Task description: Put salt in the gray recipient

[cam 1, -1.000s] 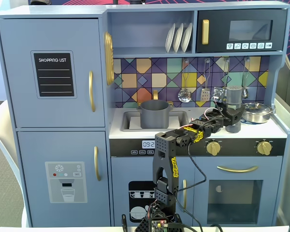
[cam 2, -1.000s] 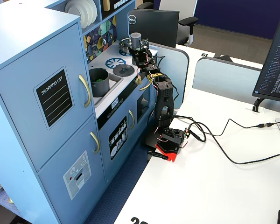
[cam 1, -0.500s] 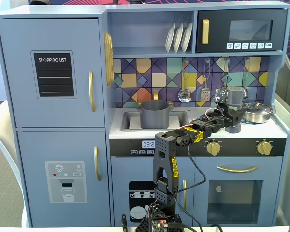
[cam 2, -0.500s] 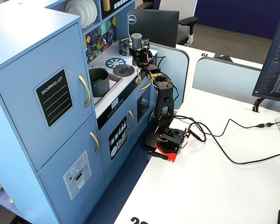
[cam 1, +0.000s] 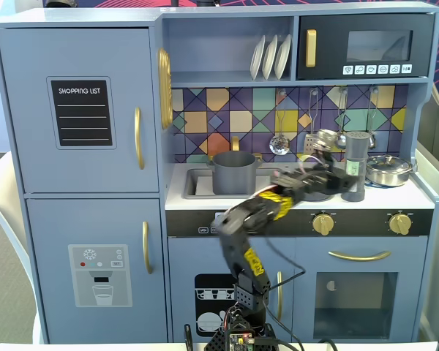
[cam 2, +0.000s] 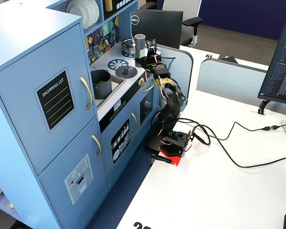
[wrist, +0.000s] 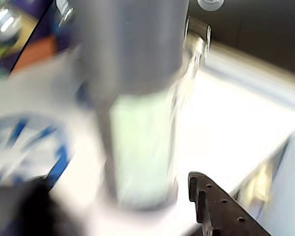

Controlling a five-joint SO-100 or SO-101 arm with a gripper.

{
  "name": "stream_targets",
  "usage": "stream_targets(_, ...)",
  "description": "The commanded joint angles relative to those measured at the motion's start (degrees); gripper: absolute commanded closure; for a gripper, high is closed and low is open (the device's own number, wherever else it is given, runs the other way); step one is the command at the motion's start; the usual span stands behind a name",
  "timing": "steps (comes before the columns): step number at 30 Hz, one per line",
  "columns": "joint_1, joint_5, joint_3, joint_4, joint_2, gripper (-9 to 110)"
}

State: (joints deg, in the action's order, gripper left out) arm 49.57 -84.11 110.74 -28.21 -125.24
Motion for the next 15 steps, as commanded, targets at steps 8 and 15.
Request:
stream_targets(8, -34.98, -7.38, 23.99, -58.1, -51.33, 101)
stream_targets(15, -42.1, -4.04, 48.87, -53.79, -59.24, 101)
